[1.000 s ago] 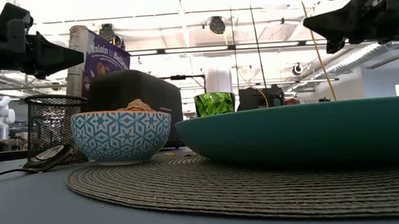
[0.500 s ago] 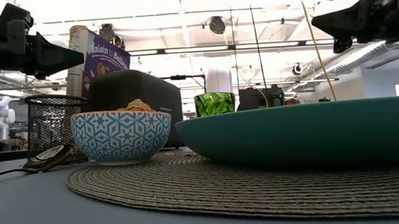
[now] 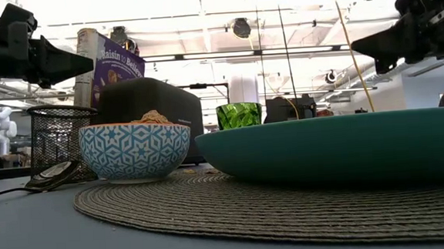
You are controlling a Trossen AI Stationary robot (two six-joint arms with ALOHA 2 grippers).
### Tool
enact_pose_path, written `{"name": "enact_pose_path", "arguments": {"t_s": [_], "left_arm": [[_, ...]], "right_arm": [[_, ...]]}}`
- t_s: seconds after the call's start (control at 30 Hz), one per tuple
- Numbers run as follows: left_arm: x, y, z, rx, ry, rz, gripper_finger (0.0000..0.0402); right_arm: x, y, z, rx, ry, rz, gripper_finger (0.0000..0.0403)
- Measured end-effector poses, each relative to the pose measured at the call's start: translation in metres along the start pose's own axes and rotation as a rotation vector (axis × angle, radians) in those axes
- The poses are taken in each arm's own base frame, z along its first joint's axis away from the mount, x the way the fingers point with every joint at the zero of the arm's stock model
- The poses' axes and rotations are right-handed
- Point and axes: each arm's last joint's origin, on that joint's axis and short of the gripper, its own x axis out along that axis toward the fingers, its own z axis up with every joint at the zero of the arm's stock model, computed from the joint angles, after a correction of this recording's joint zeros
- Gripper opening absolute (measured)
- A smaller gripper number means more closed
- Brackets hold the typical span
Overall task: Arrange a breakfast setting
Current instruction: Return to Home Position
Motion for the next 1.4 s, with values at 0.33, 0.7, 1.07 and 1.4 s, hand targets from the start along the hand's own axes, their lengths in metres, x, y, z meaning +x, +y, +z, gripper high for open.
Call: {"name": "enact_pose_path", "arguments": {"t_s": [0.33,0.7,1.07,1.4], "left_arm": [[0.000,-0.003,0.000,-0.006,-0.009,-0.107,0.0145],[-0.001,-0.008,0.000,-0.057,-0.009,-0.280,0.0145],[-0.003,-0.014,-0.002,-0.074,0.006,-0.480,0.0145],[-0.002,-0.012,-0.002,0.064,-0.025,-0.461,0.0145]], "right_arm": [[0.000,0.000,-0.001,-0.049,0.011,0.001,0.0000],[0.000,0.000,0.000,-0.048,-0.005,-0.001,0.0004],[0.000,0.000,0.002,-0.046,-0.019,-0.002,0.0008],[0.000,0.000,0.002,-0.046,-0.020,-0.002,0.0008]]}}
